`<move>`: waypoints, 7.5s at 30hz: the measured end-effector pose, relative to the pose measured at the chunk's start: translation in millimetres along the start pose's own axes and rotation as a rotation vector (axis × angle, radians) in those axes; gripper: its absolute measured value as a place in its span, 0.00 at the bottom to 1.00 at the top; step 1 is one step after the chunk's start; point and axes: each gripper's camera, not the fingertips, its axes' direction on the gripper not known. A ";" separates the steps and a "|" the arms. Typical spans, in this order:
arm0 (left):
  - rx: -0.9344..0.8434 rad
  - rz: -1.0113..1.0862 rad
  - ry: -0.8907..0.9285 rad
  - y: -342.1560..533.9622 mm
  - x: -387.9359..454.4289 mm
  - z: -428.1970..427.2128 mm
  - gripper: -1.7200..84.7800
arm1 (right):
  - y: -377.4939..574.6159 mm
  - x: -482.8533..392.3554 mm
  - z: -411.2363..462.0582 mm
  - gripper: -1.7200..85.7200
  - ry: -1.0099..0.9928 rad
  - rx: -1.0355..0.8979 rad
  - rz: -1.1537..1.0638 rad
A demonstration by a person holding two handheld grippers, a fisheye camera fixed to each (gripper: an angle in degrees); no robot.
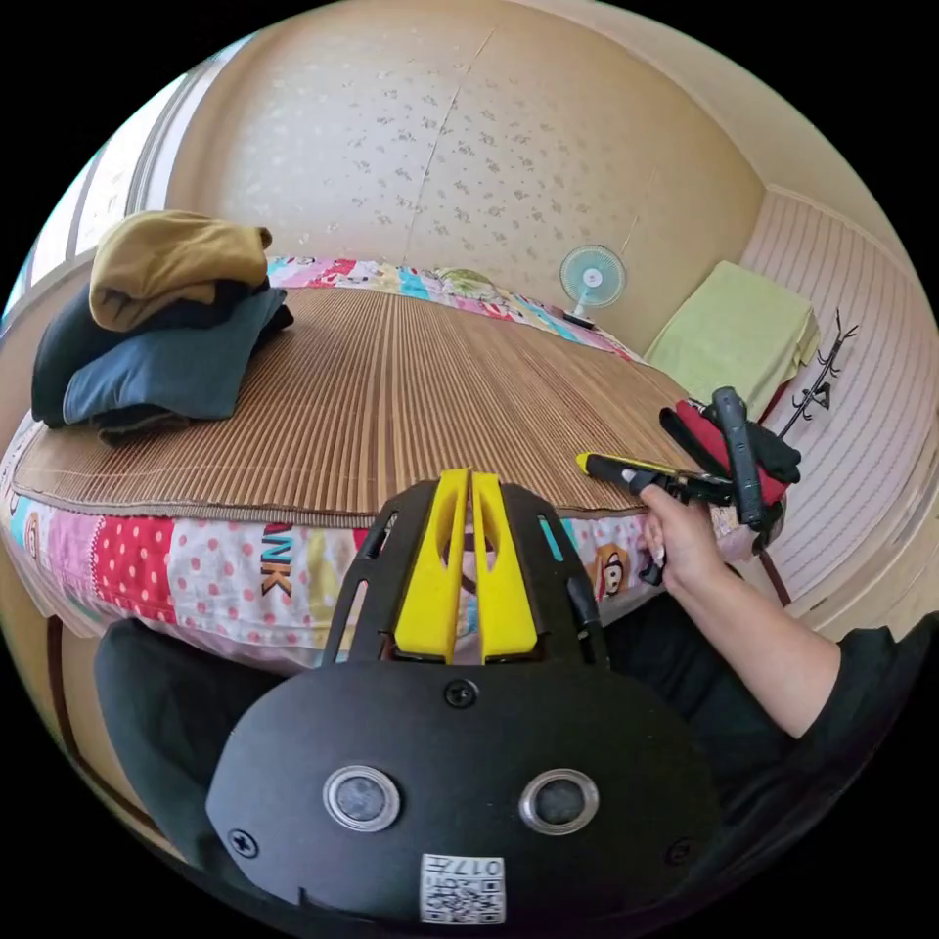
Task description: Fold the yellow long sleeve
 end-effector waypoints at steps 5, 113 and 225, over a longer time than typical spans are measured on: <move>-0.001 -0.030 -0.032 -3.6 -1.1 9.2 0.01 | 16.6 10.5 9.1 0.03 -0.102 0.049 0.013; 0.574 0.508 1.258 -244.4 -99.3 -345.2 0.04 | 91.8 139.2 -44.9 0.09 -0.784 0.140 0.087; 0.079 0.232 0.536 -413.4 96.5 79.3 0.09 | 236.5 19.3 30.3 0.04 0.075 0.381 0.006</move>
